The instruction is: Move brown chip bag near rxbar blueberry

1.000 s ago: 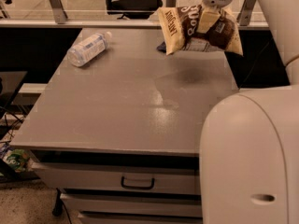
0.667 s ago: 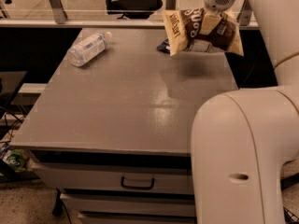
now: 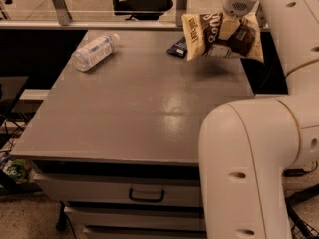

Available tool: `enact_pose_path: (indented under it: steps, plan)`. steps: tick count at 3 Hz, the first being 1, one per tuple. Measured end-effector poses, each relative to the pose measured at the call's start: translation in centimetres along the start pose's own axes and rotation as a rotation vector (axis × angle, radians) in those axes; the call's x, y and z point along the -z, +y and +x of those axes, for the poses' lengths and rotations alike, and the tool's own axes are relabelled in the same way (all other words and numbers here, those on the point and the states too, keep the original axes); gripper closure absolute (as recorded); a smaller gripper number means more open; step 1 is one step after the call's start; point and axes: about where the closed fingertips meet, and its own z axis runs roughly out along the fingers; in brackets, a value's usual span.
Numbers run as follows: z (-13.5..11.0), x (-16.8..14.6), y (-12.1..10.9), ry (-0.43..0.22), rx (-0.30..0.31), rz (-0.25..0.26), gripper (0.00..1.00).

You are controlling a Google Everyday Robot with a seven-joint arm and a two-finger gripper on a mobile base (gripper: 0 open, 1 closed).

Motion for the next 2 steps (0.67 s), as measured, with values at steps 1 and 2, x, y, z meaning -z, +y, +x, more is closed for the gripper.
enact_pose_path:
  steps: [1,2]
  plan:
    - [-0.03,-0.67,-0.49,0.000,0.006,0.011,0.22]
    - [-0.43,-1.43,-1.01,-0.008,0.008,0.027,0.00]
